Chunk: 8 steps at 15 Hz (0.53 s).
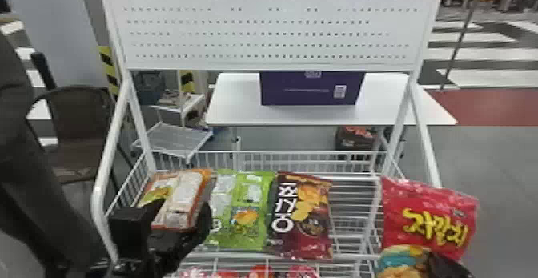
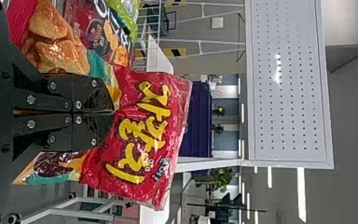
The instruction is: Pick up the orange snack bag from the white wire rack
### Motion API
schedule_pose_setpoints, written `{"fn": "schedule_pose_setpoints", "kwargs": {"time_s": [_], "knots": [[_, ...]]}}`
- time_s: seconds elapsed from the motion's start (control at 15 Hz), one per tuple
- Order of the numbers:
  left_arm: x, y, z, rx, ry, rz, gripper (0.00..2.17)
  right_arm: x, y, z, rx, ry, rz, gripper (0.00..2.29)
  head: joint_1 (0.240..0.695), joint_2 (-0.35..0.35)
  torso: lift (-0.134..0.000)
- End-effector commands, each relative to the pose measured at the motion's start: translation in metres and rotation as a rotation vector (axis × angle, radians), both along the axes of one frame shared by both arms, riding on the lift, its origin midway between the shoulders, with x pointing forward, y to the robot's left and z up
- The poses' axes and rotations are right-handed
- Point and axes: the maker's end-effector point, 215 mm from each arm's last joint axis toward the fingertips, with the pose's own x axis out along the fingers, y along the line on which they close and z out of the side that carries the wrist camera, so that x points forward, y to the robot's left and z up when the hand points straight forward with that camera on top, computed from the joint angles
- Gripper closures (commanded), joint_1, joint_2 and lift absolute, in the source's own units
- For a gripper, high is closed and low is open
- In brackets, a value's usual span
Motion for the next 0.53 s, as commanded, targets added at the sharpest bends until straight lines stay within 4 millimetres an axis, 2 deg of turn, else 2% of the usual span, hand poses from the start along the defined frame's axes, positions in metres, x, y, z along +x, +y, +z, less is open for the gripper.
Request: {"fn": "schedule_pose_setpoints", "kwargs": {"time_s": [0.0, 0.13, 0.47], "knots": [[0.024, 0.008, -0.017, -0.008, 0.038, 0.006, 0.09, 0.001, 0.000, -0.001, 0.001, 0.002, 0.001, 2.22, 0.499, 0.000, 0.000], [0.041, 0.021, -0.031, -0.018, 0.066, 0.023, 0.09, 0.001, 0.000, -0.001, 0.001, 0.005, 0.003, 2.22, 0.499, 0.000, 0.000], [0.052, 0.040, -0.049, -0.004, 0.103, 0.046, 0.12, 0.001, -0.001, -0.004, 0.006, 0.012, 0.005, 2.22, 0.499, 0.000, 0.000]]}}
